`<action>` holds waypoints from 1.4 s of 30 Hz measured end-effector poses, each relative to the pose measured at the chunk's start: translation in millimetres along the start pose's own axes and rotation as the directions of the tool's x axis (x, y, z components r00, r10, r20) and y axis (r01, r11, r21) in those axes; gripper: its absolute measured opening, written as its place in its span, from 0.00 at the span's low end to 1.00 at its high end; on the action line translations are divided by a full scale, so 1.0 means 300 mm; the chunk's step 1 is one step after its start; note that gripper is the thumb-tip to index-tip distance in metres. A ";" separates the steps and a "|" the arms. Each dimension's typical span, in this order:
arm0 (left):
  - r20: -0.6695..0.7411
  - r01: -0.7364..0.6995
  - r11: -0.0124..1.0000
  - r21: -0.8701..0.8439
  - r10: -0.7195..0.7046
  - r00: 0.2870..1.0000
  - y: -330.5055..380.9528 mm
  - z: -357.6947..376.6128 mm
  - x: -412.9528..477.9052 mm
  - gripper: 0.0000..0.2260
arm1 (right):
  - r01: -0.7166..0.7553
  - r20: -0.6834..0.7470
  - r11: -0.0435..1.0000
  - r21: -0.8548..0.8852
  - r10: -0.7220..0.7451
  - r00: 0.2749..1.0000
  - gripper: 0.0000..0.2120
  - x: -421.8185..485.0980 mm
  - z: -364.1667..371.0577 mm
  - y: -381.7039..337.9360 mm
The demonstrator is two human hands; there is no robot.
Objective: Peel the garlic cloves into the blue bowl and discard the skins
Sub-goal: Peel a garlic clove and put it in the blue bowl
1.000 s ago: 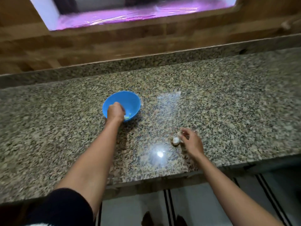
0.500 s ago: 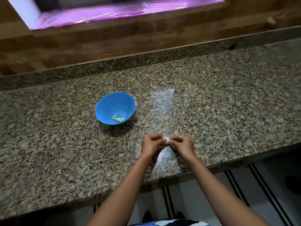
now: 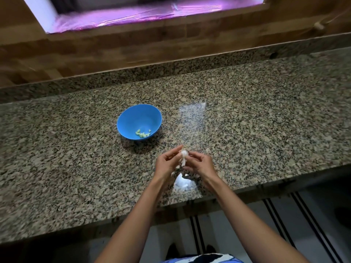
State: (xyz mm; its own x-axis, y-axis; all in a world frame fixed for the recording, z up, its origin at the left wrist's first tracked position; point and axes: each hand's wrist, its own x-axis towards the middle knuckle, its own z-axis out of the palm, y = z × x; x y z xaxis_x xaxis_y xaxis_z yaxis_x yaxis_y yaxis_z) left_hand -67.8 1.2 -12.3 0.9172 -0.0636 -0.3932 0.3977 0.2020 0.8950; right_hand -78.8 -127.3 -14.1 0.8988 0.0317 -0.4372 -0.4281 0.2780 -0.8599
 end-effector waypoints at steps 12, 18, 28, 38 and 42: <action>-0.162 -0.035 0.993 0.117 0.054 0.985 0.003 -0.076 0.000 0.10 | 0.058 0.005 0.980 -0.189 -0.058 0.998 0.11 0.015 0.064 0.019; -0.092 -0.066 0.985 0.160 0.081 0.992 0.003 -0.113 0.002 0.09 | -0.052 0.002 0.998 -0.036 0.052 0.999 0.14 0.030 0.120 0.034; -0.031 -0.178 0.886 0.428 0.211 0.977 -0.006 -0.118 -0.001 0.11 | -0.081 -0.015 0.997 -0.002 0.081 0.997 0.12 0.019 0.126 0.050; -0.180 -0.190 0.624 0.758 0.481 0.858 -0.053 0.021 0.006 0.08 | -0.081 -0.118 0.994 0.071 0.089 0.989 0.16 0.058 0.124 0.050; -0.136 -0.183 0.777 0.602 0.326 0.936 -0.022 0.001 0.015 0.06 | -0.083 -0.130 0.992 0.090 0.094 0.987 0.14 0.064 0.111 0.046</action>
State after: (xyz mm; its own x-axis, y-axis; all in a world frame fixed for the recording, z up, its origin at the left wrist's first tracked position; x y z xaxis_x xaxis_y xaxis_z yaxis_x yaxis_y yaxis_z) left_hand -66.1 -0.9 -19.8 0.9847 0.1389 -0.1050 0.1546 -0.4197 0.8944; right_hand -64.4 -90.9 -25.4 0.8344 -0.0674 -0.5471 -0.4911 0.3598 -0.7933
